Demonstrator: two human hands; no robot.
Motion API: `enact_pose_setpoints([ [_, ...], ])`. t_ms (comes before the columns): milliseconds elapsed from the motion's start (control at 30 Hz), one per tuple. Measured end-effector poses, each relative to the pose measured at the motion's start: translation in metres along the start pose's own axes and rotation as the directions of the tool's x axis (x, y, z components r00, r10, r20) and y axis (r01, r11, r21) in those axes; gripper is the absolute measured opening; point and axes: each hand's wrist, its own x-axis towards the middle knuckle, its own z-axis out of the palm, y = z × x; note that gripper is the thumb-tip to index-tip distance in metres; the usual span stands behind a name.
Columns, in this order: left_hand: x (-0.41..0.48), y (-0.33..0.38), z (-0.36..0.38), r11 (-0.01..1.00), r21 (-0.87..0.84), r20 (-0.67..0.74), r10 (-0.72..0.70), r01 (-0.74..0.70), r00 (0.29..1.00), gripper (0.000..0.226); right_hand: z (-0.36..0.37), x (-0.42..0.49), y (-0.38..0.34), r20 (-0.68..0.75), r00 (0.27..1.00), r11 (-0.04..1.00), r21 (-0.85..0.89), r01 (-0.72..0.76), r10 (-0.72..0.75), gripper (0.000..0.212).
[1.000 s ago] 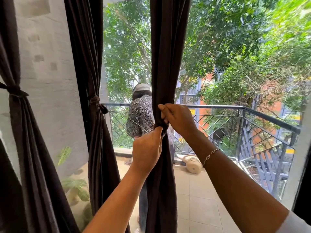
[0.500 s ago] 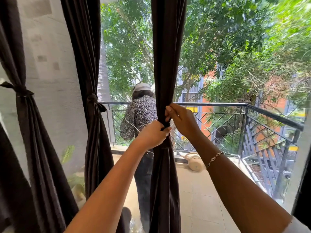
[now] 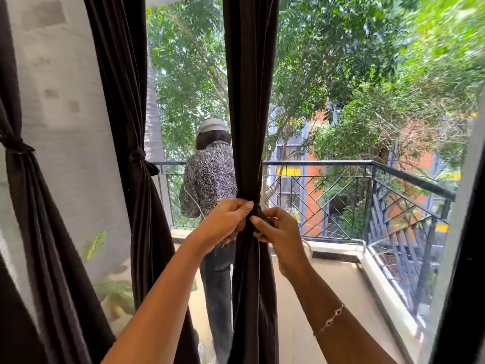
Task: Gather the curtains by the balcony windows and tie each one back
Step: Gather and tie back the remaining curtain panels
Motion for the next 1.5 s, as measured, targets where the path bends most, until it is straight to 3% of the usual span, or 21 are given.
enact_pose_setpoints([
  [100, -0.002, -0.006, 0.0, 0.981, 0.057, -0.016, 0.187, -0.185, 0.982, 0.026, -0.008, 0.001, -0.005, -0.024, 0.999, 0.998, 0.06, -0.023, 0.025, 0.016],
  [167, -0.005, -0.013, 0.008, 0.903, 0.272, -0.134, 0.377, -0.332, 0.916, 0.021, -0.01, 0.001, -0.01, -0.005, 1.0, 1.0, 0.013, -0.022, 0.022, 0.016],
  [233, -0.01, -0.022, 0.021, 0.811, 0.459, -0.238, 0.506, -0.363, 0.829, 0.012, -0.011, 0.0, -0.014, 0.018, 1.0, 0.999, -0.037, -0.017, 0.017, 0.016],
  [333, -0.014, -0.028, 0.03, 0.77, 0.522, -0.366, 0.59, -0.366, 0.72, 0.01, -0.013, -0.003, -0.018, 0.04, 0.997, 0.998, 0.018, -0.065, 0.064, 0.014],
  [433, -0.014, -0.027, 0.03, 0.727, 0.565, -0.388, 0.651, -0.39, 0.652, 0.012, -0.014, -0.005, -0.022, 0.005, 0.994, 0.983, 0.144, -0.113, 0.113, 0.013],
  [567, -0.013, -0.032, 0.031, 0.792, 0.415, -0.497, 0.609, -0.447, 0.618, 0.005, -0.011, -0.001, -0.021, -0.042, 0.989, 0.952, 0.279, -0.123, 0.14, 0.018],
  [700, -0.004, -0.033, 0.025, 0.873, 0.098, -0.59, 0.438, -0.478, 0.678, 0.015, -0.018, 0.012, -0.022, -0.082, 0.965, 0.877, 0.441, -0.191, 0.251, 0.019],
  [833, 0.001, -0.031, 0.017, 0.855, -0.002, -0.589, 0.418, -0.519, 0.691, 0.025, -0.027, 0.028, -0.026, -0.093, 0.931, 0.812, 0.525, -0.255, 0.353, 0.021],
  [933, 0.0, -0.035, 0.021, 0.871, -0.124, -0.612, 0.31, -0.476, 0.727, 0.026, -0.019, 0.023, -0.017, -0.085, 0.927, 0.825, 0.491, -0.279, 0.364, 0.02],
  [1000, -0.002, -0.045, 0.027, 0.939, -0.114, -0.5, 0.227, -0.323, 0.836, 0.015, -0.015, 0.016, -0.006, -0.099, 0.934, 0.885, 0.367, -0.288, 0.344, 0.017],
  [1067, -0.009, -0.062, 0.035, 0.971, -0.169, -0.208, 0.13, -0.166, 0.97, 0.018, -0.012, 0.007, 0.007, -0.101, 0.943, 0.932, 0.218, -0.291, 0.318, 0.015],
  [1100, -0.013, -0.072, 0.041, 0.971, -0.209, -0.059, 0.102, -0.112, 0.993, 0.026, -0.011, 0.004, 0.014, -0.082, 0.951, 0.944, 0.173, -0.28, 0.297, 0.018],
  [1167, -0.019, -0.095, 0.056, 0.99, -0.133, 0.043, 0.041, -0.035, 0.998, 0.031, -0.005, -0.004, 0.029, -0.026, 0.971, 0.966, 0.105, -0.236, 0.24, 0.03],
  [1233, -0.021, -0.116, 0.07, 0.996, 0.089, -0.055, 0.0, 0.005, 0.999, 0.026, -0.001, -0.011, 0.046, -0.007, 0.988, 0.972, -0.178, -0.156, 0.157, 0.041],
  [1300, -0.022, -0.134, 0.081, 0.971, 0.225, -0.129, -0.053, 0.081, 0.99, 0.025, 0.001, -0.015, 0.06, -0.015, 0.991, 0.9, -0.417, -0.125, 0.131, 0.046],
  [1500, -0.024, -0.137, 0.077, 0.896, 0.429, -0.133, -0.059, 0.111, 0.989, 0.031, -0.001, -0.017, 0.065, -0.007, 0.986, 0.83, -0.539, -0.144, 0.167, 0.047],
])
